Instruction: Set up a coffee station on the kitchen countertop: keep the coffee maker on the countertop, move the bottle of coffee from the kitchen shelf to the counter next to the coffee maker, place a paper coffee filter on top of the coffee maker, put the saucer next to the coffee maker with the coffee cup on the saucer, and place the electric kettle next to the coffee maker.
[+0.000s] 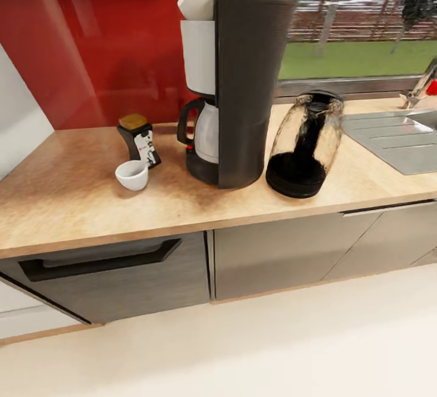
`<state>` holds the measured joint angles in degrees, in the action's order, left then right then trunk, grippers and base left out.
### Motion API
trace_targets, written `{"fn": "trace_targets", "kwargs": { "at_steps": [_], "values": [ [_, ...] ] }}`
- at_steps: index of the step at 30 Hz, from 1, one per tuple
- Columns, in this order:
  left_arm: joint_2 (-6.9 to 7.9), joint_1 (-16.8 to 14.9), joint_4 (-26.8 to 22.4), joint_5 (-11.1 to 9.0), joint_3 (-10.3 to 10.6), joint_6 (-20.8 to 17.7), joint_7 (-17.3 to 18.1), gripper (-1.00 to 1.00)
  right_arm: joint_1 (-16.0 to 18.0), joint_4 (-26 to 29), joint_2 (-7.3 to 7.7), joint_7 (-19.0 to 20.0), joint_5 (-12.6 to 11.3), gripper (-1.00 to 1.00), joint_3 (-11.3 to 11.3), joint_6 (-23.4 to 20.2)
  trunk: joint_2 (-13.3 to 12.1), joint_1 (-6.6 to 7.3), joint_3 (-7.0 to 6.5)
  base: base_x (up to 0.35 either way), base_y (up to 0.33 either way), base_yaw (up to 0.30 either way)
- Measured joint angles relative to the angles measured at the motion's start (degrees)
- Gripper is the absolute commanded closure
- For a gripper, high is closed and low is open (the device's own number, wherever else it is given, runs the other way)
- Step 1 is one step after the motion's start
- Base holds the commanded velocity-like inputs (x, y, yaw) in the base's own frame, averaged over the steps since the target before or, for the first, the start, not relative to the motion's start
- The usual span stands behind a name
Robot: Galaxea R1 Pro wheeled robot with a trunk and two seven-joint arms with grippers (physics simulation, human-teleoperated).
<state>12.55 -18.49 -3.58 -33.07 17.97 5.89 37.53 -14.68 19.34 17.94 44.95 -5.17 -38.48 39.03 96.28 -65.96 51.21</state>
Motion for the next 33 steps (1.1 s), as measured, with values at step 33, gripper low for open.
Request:
{"fn": "trace_targets", "kwargs": {
  "at_steps": [33],
  "values": [
    [0.00, 0.0, 0.0, 0.0, 0.1, 0.0, 0.0, -1.00, 0.0, 0.0, 0.00, -0.3, 0.0, -1.00, -0.1, 0.0, 0.0, -0.01, -1.86, 0.016, -0.099, -0.021]
  ]
}}
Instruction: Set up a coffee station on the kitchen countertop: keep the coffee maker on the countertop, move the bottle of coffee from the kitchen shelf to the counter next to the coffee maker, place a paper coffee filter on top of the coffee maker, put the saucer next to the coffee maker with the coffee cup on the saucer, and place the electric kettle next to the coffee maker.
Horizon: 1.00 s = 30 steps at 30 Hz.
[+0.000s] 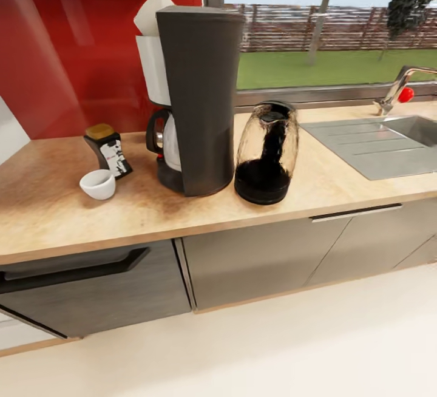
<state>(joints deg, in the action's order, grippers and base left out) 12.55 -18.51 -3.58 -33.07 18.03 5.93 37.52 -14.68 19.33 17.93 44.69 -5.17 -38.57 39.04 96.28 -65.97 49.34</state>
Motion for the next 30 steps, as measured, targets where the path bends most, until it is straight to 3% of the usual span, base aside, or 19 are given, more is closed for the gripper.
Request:
{"fn": "trace_targets", "kwargs": {
  "at_steps": [26, 29, 30],
  "values": [
    [-0.03, 0.0, 0.0, 0.0, 0.0, 0.1, 0.0, -1.00, 0.0, 0.0, 0.00, -0.1, 0.0, -1.00, -0.1, 0.0, 0.0, 0.01, -0.01, 0.012, -0.032, -0.248],
    [-0.07, 0.0, 0.1, 0.0, 0.0, 0.0, 0.0, -1.00, 0.0, 0.0, -0.11, -1.4, -0.1, -1.00, -0.7, 0.0, 0.0, 0.01, -0.01, 0.113, -0.231, -0.043],
    [-0.08, 0.0, 0.1, 0.0, 0.0, 0.0, 0.0, -1.00, 0.2, 0.1, -0.23, -3.5, -0.4, -1.00, -1.2, 0.0, 0.0, 0.01, -0.01, 0.120, -0.252, -0.023]
  ]
}}
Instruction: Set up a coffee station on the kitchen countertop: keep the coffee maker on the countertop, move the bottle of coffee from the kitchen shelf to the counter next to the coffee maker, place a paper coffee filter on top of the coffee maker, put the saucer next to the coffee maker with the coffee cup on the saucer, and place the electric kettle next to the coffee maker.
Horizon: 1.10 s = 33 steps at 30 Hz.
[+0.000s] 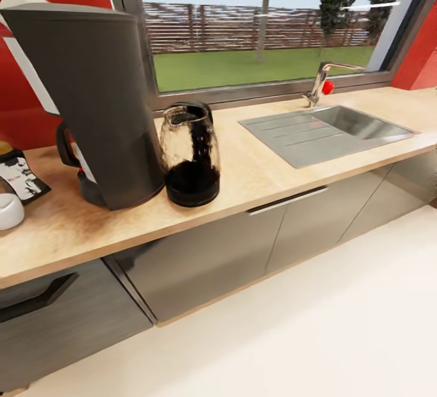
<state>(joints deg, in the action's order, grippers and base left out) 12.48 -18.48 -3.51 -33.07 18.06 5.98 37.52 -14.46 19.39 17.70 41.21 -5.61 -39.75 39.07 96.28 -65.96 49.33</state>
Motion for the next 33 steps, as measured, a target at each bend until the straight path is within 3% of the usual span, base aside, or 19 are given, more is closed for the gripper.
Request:
{"fn": "trace_targets", "kwargs": {
  "at_steps": [4, 7, 10, 12, 13, 14, 18, 19, 25, 33],
  "values": [
    [-0.01, 0.0, 0.0, 0.0, 0.1, 0.0, 0.0, -1.00, 2.4, 0.3, -0.61, -7.6, -0.4, -1.00, -0.5, 0.0, 0.0, 0.00, 0.00, 0.125, -0.265, -0.011],
    [-0.07, 0.0, 0.0, 0.0, 0.1, 0.0, 0.0, -1.00, 6.0, 2.4, -1.33, -13.5, -0.2, -1.00, -0.5, 0.0, 0.0, 0.00, -0.01, 0.127, -0.272, -0.003],
    [-0.13, 0.0, 0.0, 0.0, 0.1, 0.0, 0.0, -1.00, 8.2, 5.6, -2.45, -15.0, 0.2, -1.00, -0.5, -1.3, 0.0, 0.00, 0.00, 0.128, -0.274, -0.001],
    [-0.38, 0.0, 0.0, 0.0, 0.2, 0.0, 0.0, -1.00, 9.9, 8.6, -3.43, -15.7, 1.0, -1.00, -0.4, -5.7, 0.0, 0.00, 0.00, 0.126, -0.275, 0.000],
    [-0.55, 0.0, 0.0, 0.0, 0.2, 0.0, 0.0, -1.00, 11.0, 10.6, -3.84, -16.2, 1.9, -1.00, -0.3, -10.2, 0.0, 0.00, 0.00, 0.111, -0.276, 0.000],
    [-0.72, 0.0, 0.1, 0.1, 0.2, 0.0, 0.0, -1.00, 12.4, 13.2, -4.20, -17.0, 3.5, -1.00, -0.3, -18.0, 0.0, 0.00, -0.01, 0.107, -0.276, 0.000],
    [-0.83, 0.0, 0.1, 0.0, 0.1, 0.0, 0.0, -1.00, 14.0, 15.8, -5.15, -17.7, 5.6, -1.00, -0.2, -27.1, 0.0, 0.00, 0.00, 0.099, -0.279, 0.000],
    [-0.86, 0.0, 0.1, 0.1, 0.1, 0.0, 0.0, -1.00, 14.7, 16.4, -6.72, -17.8, 6.2, -1.00, 0.0, -29.3, 0.0, 0.00, 0.00, 0.094, -0.286, 0.000],
    [-0.89, 0.0, 0.1, 0.1, 0.1, 0.0, 0.0, -1.00, 15.0, 17.0, -9.40, -17.8, 8.0, -1.00, 2.9, -31.4, 0.0, -0.01, 0.00, 0.052, -0.160, -0.085],
    [-0.93, 0.0, 0.1, 0.1, 0.2, 0.0, 0.1, -1.00, 14.6, 17.1, -9.91, -17.7, 8.4, -1.00, 4.0, -31.6, 0.0, -0.01, 0.00, 0.024, -0.026, -0.240]
  ]
}}
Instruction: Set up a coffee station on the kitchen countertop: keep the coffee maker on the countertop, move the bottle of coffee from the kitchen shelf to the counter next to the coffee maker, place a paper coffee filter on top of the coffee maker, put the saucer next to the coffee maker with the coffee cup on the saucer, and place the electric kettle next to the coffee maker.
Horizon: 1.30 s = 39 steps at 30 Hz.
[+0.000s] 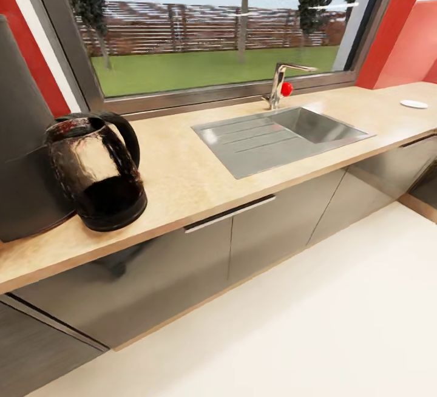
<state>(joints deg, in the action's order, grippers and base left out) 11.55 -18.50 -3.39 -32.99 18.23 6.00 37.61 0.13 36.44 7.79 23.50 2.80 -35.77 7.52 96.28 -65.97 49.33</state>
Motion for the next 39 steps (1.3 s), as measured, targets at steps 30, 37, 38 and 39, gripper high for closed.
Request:
{"fn": "trace_targets", "kwargs": {
  "at_steps": [30, 37, 38, 39],
  "values": [
    [-1.21, 0.0, -0.1, 0.0, 0.0, 0.0, -3.8, -1.00, -0.1, 0.0, 0.05, 0.1, 0.0, -1.00, 0.0, 0.2, 0.0, 0.02, -0.02, 0.225, -0.228, -0.161],
    [-1.22, 0.0, -0.1, 0.0, 0.0, 0.0, -3.9, -1.00, -0.1, 0.0, 0.06, 0.1, 0.0, -1.00, 0.0, 0.2, 0.0, 0.00, -0.02, 0.150, -0.230, -0.237],
    [-1.21, 0.0, -0.1, 0.0, 0.0, 0.0, -3.9, -1.00, -0.1, 0.0, 0.06, 0.1, 0.0, -1.00, 0.0, 0.2, 0.0, 0.00, -0.02, 0.046, -0.074, -0.272],
    [-1.21, 0.0, -0.1, 0.0, 0.0, 0.0, -3.9, -1.00, -0.1, 0.0, 0.06, 0.1, 0.0, -1.00, 0.1, 0.2, 0.0, 0.00, -0.02, 0.029, -0.047, -0.276]
  ]
}}
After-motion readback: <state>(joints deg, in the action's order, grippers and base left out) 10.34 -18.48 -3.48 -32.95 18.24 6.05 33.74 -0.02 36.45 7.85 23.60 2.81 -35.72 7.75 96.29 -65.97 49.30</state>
